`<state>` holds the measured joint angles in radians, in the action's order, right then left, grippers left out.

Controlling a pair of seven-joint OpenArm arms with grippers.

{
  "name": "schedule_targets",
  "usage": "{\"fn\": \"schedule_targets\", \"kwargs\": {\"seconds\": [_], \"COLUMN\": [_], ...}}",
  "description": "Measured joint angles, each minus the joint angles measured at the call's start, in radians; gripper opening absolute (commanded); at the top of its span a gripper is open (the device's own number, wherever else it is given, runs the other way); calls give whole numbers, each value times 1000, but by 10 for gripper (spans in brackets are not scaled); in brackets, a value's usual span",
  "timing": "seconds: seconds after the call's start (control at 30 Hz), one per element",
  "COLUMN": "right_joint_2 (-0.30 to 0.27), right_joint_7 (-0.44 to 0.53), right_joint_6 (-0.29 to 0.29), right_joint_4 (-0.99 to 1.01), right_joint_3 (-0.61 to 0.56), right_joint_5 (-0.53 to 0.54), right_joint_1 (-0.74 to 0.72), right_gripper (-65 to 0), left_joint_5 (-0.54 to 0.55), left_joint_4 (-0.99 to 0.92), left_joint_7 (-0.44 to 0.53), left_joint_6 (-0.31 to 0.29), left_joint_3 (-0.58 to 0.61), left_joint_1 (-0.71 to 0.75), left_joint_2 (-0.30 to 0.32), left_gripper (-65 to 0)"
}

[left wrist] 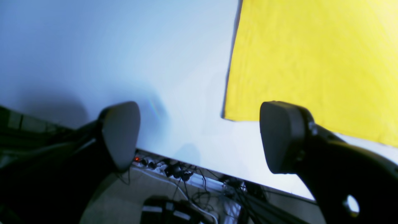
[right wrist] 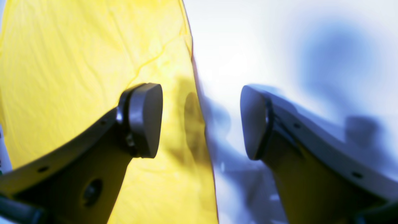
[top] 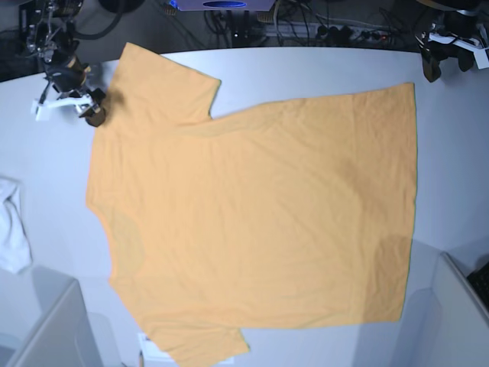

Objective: Fold the T-shirt properly
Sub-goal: 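Move both grippers down to the shirt's shoulder corners and grasp them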

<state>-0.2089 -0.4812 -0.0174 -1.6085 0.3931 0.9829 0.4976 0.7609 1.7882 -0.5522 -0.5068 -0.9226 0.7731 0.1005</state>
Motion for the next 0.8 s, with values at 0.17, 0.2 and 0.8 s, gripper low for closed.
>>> {"fn": "schedule_targets", "kwargs": {"seconds": [0.17, 0.2, 0.8], "right_joint_2": [33, 32, 25], "right_joint_7": [-13, -13, -5], "right_joint_6": [-89, -90, -105], "right_joint_4": [-6, -5, 0], "right_joint_3": [-61, -69, -127], "right_joint_5": [6, 9, 24], "right_joint_1": [13, 13, 4], "right_gripper": [-288, -288, -290], "left_joint_5": [0, 0, 60], "left_joint_4": [-5, -6, -319], "left_joint_7": [-99, -101, -27], "left_joint_6": [-20, -21, -49], "left_joint_3": [-22, -20, 150], "left_joint_1": [-53, -59, -258], "left_joint_2": [0, -1, 19], "left_gripper": [-74, -74, -74]}}
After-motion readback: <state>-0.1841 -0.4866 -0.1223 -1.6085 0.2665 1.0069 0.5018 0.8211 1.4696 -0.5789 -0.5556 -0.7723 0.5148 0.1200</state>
